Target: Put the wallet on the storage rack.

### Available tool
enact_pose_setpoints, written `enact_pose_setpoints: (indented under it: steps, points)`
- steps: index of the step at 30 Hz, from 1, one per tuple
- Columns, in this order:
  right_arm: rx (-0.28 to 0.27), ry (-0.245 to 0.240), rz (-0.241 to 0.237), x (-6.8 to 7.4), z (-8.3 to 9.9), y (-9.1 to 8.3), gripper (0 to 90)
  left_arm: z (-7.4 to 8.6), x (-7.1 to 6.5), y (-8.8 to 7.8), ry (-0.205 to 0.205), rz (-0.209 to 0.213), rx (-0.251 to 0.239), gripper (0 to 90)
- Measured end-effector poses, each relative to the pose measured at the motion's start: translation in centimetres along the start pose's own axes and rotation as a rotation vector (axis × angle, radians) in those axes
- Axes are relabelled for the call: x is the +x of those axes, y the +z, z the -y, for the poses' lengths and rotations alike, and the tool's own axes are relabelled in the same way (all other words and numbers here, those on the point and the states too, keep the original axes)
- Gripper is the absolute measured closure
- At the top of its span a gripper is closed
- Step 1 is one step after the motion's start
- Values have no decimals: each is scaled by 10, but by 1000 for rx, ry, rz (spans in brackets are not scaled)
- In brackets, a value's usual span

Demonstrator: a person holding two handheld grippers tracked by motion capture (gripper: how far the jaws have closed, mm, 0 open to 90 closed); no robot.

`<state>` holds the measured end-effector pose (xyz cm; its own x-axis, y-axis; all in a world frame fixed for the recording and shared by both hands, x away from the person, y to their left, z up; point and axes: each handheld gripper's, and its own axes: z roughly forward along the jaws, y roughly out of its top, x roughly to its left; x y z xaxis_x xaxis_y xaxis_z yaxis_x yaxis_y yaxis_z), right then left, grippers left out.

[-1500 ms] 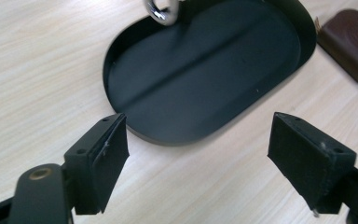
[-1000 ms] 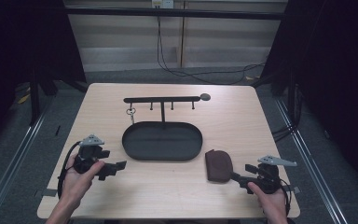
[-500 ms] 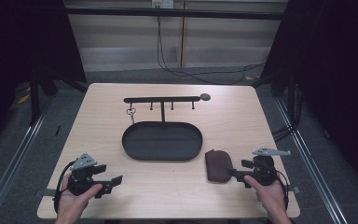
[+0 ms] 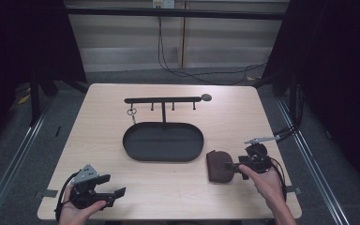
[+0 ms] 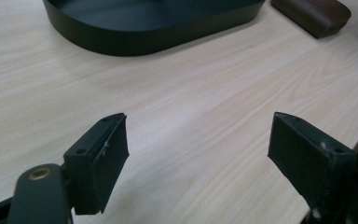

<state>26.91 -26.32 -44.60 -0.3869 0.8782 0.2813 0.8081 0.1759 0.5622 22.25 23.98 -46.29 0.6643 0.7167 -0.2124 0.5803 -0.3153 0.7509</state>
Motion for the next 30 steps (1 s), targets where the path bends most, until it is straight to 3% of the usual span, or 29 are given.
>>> enact_pose_setpoints:
  steps: [7,13,16,18,24,30]
  points:
    - [75,-32,14,2,-15,7,288,-2,1,2,6,6,-1,197]
    - [219,-36,52,1,-32,20,247,-2,1,3,17,10,14,198]
    - [280,-47,110,2,-36,29,199,-2,1,3,20,12,24,201]
    - [309,-56,100,4,-37,36,187,-2,1,3,27,15,26,203]
    - [355,-67,104,14,-42,48,174,-2,0,3,37,12,33,203]
    - [392,-61,119,15,-44,56,140,-2,-1,0,47,2,27,203]
